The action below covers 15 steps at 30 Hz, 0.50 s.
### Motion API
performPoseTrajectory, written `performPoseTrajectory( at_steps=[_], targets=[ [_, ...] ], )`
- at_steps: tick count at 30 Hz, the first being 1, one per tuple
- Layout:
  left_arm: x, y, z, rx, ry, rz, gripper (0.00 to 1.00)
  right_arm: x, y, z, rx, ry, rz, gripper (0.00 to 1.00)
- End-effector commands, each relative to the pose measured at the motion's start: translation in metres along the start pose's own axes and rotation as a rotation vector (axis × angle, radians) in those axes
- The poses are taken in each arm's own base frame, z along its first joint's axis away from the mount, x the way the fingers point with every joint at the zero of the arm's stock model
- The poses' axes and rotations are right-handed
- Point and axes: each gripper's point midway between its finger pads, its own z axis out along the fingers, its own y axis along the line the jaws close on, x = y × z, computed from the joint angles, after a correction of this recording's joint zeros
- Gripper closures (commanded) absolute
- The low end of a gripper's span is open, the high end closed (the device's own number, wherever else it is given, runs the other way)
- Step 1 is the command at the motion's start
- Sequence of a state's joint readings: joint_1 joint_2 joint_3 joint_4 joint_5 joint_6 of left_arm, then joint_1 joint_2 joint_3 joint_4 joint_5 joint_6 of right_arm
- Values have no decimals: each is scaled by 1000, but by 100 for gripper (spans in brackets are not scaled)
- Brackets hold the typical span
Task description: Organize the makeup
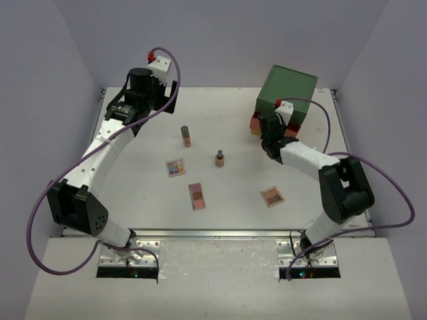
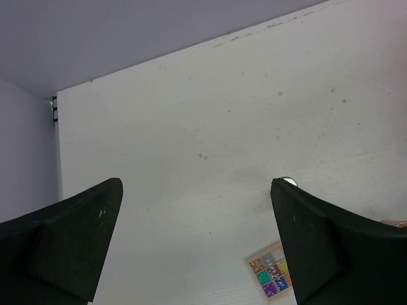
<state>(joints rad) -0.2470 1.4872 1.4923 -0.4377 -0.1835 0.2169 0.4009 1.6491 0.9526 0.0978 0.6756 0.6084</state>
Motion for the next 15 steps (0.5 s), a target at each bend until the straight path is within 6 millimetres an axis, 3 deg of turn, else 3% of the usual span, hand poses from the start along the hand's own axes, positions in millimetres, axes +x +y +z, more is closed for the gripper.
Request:
performPoseTrajectory(
  at_steps=[1, 8, 13, 15],
  targets=[
    [-9, 8, -1, -20, -43, -5, 0, -5, 7, -34, -25, -54, 76, 100],
    [-5, 5, 0, -9, -37, -9, 0, 32, 1, -65, -49, 17, 93, 100],
    [-4, 3, 0, -1, -37, -9, 0, 49, -3, -74, -60, 56, 42, 100],
    [-3, 2, 0, 5, -35, -7, 0, 50, -4, -75, -61, 60, 37, 88]
  ],
)
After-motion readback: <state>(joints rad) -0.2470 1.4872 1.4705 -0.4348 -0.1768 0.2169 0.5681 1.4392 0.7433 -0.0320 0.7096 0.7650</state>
